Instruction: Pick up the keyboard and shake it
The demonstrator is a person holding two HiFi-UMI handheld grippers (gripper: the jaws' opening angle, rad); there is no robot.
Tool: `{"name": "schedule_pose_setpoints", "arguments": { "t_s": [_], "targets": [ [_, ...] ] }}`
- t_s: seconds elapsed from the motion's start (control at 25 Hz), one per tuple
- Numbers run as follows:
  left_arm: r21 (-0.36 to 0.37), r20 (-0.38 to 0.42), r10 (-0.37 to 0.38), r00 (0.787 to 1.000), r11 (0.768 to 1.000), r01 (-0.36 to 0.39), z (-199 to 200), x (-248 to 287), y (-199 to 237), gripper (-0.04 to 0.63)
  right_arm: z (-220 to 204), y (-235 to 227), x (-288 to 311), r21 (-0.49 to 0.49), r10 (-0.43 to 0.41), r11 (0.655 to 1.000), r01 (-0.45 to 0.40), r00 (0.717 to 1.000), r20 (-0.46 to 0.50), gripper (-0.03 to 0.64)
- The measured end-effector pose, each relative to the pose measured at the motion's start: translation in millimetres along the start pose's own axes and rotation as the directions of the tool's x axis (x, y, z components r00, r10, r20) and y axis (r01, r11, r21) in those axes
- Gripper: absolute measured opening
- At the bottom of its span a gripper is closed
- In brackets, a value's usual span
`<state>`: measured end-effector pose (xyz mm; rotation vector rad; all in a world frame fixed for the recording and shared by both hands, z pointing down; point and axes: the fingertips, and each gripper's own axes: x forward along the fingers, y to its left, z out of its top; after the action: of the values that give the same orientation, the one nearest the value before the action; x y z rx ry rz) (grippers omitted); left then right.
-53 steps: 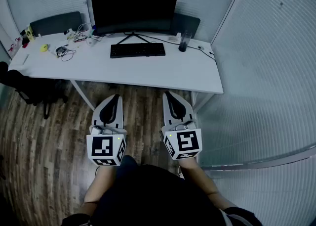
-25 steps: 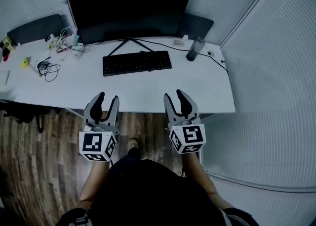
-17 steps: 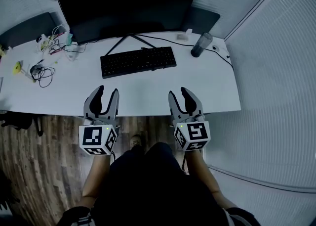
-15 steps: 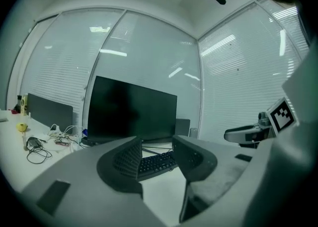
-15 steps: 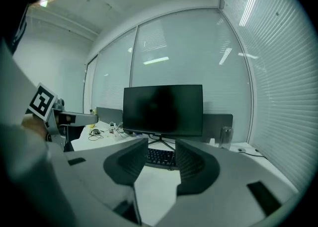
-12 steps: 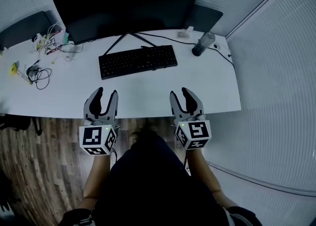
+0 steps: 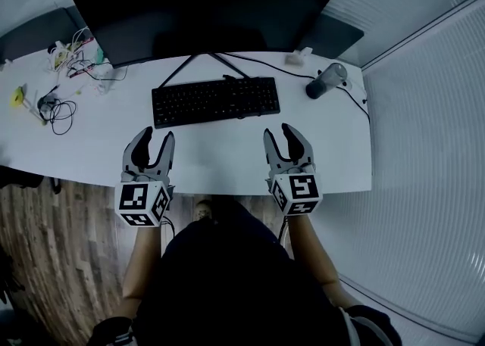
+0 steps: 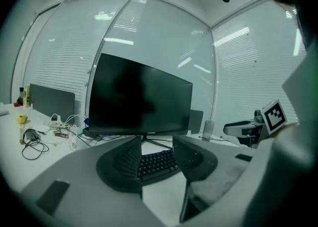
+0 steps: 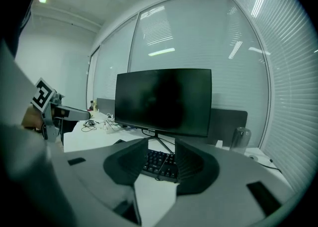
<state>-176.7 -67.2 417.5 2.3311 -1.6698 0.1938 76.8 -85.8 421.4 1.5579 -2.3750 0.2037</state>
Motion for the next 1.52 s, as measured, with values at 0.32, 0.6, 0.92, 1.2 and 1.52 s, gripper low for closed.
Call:
{"name": "schedule_pose_setpoints", "arguments": {
  "t_s": [0.32,0.6,0.92,1.2,1.52],
  "targets": [
    [0.024,-0.043,0.061,0.997,0.998,-0.06,-7.2,59.0,23.2,0.179,-21.0,-44.6,73.7,-0.028,0.064,0.997,-0.067,0.993,-0.094,0.165],
    [-0.026,-0.154,0.12,0.981,0.992,-0.125,-40.4,101.0,45.2,0.209,-55.5,-84.1,128.0,-0.008,0.112,0.993,-0.116,0.976,-0.189,0.187],
    [-0.083,-0.332,0.14,0.933,0.981,-0.177,-89.0,134.9,84.5,0.272,-104.8,-110.9,169.2,0.098,0.178,0.983,-0.154,0.927,-0.331,0.244],
    [-0.182,-0.512,0.071,0.856,0.965,-0.188,-142.1,155.7,111.0,0.369,-141.5,-118.0,191.0,0.288,0.243,0.95,-0.122,0.867,-0.435,0.293],
    [-0.254,-0.619,-0.029,0.785,0.953,-0.164,-168.4,166.9,116.3,0.411,-168.6,-118.6,201.0,0.377,0.276,0.924,-0.064,0.792,-0.544,0.314]
  ]
}}
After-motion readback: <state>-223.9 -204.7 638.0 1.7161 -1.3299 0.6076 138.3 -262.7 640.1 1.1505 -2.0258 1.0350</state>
